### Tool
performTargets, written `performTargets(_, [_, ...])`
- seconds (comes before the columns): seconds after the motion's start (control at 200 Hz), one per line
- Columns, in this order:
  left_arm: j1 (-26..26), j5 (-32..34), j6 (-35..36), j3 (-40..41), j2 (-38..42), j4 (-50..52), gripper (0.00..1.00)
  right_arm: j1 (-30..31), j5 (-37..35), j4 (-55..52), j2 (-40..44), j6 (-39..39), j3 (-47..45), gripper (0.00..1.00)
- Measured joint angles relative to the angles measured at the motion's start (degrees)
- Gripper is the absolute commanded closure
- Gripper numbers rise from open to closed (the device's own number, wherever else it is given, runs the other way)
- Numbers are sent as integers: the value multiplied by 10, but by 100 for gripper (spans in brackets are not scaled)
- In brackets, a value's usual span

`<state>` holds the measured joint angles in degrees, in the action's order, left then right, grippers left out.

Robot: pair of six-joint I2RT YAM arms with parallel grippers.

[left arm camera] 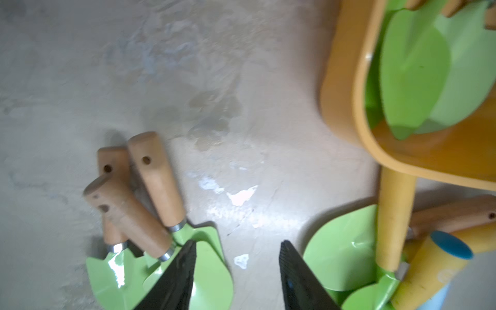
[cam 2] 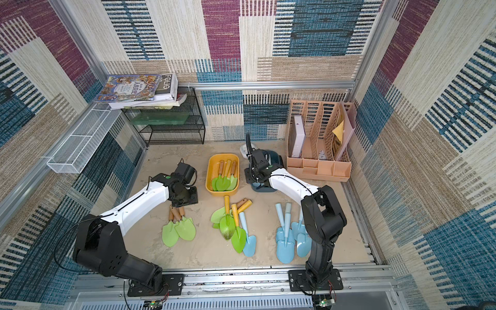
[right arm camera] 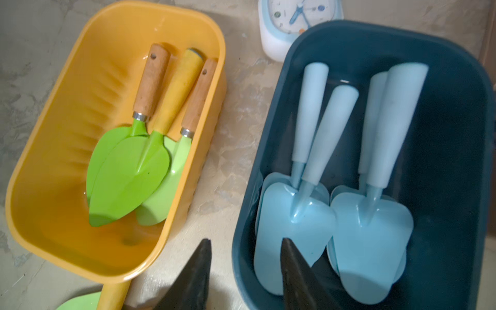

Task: Sort the small shovels by color and place them into the storage box
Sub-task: Pick up the shovel from the center of the board.

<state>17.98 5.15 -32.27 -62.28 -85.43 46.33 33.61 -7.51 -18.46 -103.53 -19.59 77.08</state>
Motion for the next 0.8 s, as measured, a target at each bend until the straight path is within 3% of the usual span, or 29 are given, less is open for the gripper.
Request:
performTargets(0.175, [-59, 11, -52, 70, 49, 0, 49, 30, 0, 0, 5, -14, -29, 56])
performTargets(0.391, [-108, 6, -92, 103, 50, -10, 52, 46, -2, 1, 5, -25, -37, 57])
performTargets(0.801, [-139, -21, -106, 111, 17, -43, 57, 49, -6, 2, 4, -28, -40, 58])
